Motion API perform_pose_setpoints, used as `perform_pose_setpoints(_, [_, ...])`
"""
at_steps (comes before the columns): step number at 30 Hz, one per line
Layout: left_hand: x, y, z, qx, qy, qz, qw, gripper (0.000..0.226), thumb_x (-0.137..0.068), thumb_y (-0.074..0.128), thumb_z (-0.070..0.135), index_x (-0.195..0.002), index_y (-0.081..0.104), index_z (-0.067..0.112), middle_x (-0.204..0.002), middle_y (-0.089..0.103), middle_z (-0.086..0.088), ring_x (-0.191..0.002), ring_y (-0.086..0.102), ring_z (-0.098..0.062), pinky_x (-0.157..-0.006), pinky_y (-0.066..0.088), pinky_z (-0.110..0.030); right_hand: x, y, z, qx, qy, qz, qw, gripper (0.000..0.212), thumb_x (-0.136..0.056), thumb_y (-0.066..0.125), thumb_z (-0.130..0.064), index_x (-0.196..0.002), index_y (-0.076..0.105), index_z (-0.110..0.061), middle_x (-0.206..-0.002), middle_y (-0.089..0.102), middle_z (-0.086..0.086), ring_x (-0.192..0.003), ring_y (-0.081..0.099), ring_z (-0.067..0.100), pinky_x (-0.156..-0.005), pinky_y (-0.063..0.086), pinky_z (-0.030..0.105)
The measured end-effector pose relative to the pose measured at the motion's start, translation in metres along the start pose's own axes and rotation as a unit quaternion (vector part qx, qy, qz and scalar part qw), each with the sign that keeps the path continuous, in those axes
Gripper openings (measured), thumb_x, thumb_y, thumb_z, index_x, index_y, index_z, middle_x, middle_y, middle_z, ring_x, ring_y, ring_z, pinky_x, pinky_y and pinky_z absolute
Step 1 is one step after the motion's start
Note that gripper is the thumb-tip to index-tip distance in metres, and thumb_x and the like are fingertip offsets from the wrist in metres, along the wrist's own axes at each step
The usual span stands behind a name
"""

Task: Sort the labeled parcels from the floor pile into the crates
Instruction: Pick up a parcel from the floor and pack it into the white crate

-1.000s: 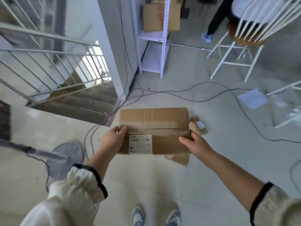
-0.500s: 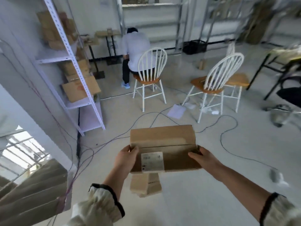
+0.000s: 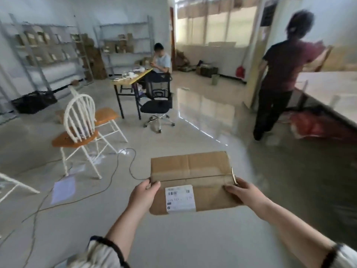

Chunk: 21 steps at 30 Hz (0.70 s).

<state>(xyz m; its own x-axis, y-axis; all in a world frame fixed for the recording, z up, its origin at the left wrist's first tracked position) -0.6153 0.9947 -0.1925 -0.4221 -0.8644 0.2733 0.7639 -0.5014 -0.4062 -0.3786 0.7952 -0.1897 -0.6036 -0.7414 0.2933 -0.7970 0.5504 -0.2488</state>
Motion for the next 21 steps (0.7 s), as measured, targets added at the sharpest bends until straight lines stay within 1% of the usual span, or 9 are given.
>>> perform_pose_setpoints(2, [0.001, 0.078, 0.047, 0.001, 0.032, -0.072, 0.997, 0.018, -0.079, 0.059, 0.043, -0.089, 0.068, 0.030, -0.096, 0.072, 0.007, -0.092, 0.067, -0.020, -0.087, 0.054, -0.044, 0.017, -0.084, 0.023, -0.027, 0.009, 0.070, 0.997, 0.022, -0.090, 0.061, -0.015, -0.111, 0.065, -0.020, -0.082, 0.073, -0.010, -0.078, 0.068, 0.009, -0.083, 0.054, 0.034])
perform_pose_setpoints(5, [0.013, 0.197, 0.112, -0.013, 0.074, -0.161, 0.984, 0.024, -0.071, 0.055, 0.046, -0.085, 0.067, 0.030, -0.095, 0.072, 0.003, -0.091, 0.067, -0.022, -0.084, 0.055, -0.043, 0.053, -0.198, 0.060, -0.064, 0.017, 0.159, 0.985, 0.016, -0.090, 0.061, -0.014, -0.103, 0.065, -0.023, -0.064, 0.070, -0.015, -0.058, 0.064, -0.002, -0.062, 0.052, 0.021])
perform_pose_setpoints(7, [0.031, 0.281, 0.152, -0.014, 0.100, -0.219, 0.971, 0.018, -0.078, 0.057, 0.041, -0.083, 0.067, 0.026, -0.090, 0.072, 0.002, -0.088, 0.067, -0.022, -0.077, 0.054, -0.038, 0.083, -0.269, 0.083, -0.085, 0.023, 0.222, 0.971, 0.015, -0.090, 0.060, -0.014, -0.102, 0.065, -0.023, -0.069, 0.072, -0.013, -0.061, 0.066, 0.001, -0.057, 0.054, 0.019])
perform_pose_setpoints(10, [0.059, 0.404, 0.196, -0.033, 0.137, -0.295, 0.945, 0.014, -0.092, 0.056, 0.027, -0.087, 0.066, 0.020, -0.087, 0.070, 0.001, -0.085, 0.065, -0.023, -0.072, 0.048, -0.032, 0.135, -0.364, 0.121, -0.107, 0.043, 0.316, 0.942, 0.021, -0.092, 0.058, -0.011, -0.109, 0.063, -0.021, -0.081, 0.072, -0.006, -0.070, 0.067, 0.009, -0.068, 0.056, 0.028])
perform_pose_setpoints(13, [0.102, 0.517, 0.229, -0.051, 0.162, -0.354, 0.920, 0.030, -0.083, 0.060, 0.040, -0.105, 0.066, 0.021, -0.107, 0.069, -0.003, -0.099, 0.064, -0.026, -0.085, 0.050, -0.037, 0.196, -0.439, 0.155, -0.129, 0.052, 0.393, 0.909, 0.022, -0.094, 0.053, -0.006, -0.112, 0.058, -0.019, -0.085, 0.065, -0.006, -0.063, 0.065, -0.002, -0.056, 0.051, 0.012])
perform_pose_setpoints(15, [0.138, 0.582, 0.247, -0.064, 0.188, -0.394, 0.897, 0.014, -0.088, 0.059, 0.033, -0.097, 0.066, 0.025, -0.106, 0.069, -0.002, -0.096, 0.063, -0.023, -0.081, 0.050, -0.032, 0.239, -0.477, 0.180, -0.151, 0.068, 0.445, 0.880, 0.021, -0.094, 0.054, -0.009, -0.112, 0.056, -0.020, -0.089, 0.061, -0.007, -0.069, 0.061, -0.001, -0.052, 0.046, 0.008])
perform_pose_setpoints(17, [0.179, 0.638, 0.261, -0.081, 0.211, -0.443, 0.868, 0.011, -0.093, 0.055, 0.026, -0.092, 0.066, 0.027, -0.102, 0.070, -0.002, -0.091, 0.063, -0.020, -0.076, 0.049, -0.031, 0.278, -0.505, 0.208, -0.162, 0.093, 0.490, 0.851, 0.020, -0.093, 0.057, -0.017, -0.112, 0.056, -0.023, -0.096, 0.060, -0.008, -0.082, 0.057, 0.002, -0.063, 0.049, 0.014])
perform_pose_setpoints(19, [0.217, 0.688, 0.269, -0.098, 0.223, -0.484, 0.840, 0.020, -0.094, 0.053, 0.026, -0.109, 0.066, 0.024, -0.106, 0.068, -0.001, -0.094, 0.062, -0.019, -0.079, 0.049, -0.031, 0.315, -0.523, 0.233, -0.187, 0.111, 0.528, 0.821, 0.029, -0.092, 0.059, -0.024, -0.121, 0.056, -0.024, -0.111, 0.062, -0.005, -0.098, 0.059, 0.010, -0.083, 0.052, 0.027])
perform_pose_setpoints(21, [0.253, 0.734, 0.270, -0.121, 0.234, -0.520, 0.812, 0.029, -0.094, 0.053, 0.027, -0.121, 0.062, 0.022, -0.111, 0.066, 0.001, -0.099, 0.061, -0.018, -0.081, 0.046, -0.030, 0.348, -0.530, 0.254, -0.219, 0.130, 0.562, 0.787, 0.029, -0.094, 0.057, -0.024, -0.122, 0.052, -0.025, -0.117, 0.061, -0.004, -0.099, 0.059, 0.008, -0.084, 0.049, 0.025])
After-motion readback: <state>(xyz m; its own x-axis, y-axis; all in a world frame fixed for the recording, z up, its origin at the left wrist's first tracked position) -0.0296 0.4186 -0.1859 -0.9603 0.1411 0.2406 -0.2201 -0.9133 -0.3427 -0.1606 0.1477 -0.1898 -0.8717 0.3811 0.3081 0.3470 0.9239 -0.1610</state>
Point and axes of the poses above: each hand's wrist, its own x-axis away from the middle knuckle, its own y-axis out of the palm, z = x × y, the point moved 8 cm from there along -x, towards the middle knuckle
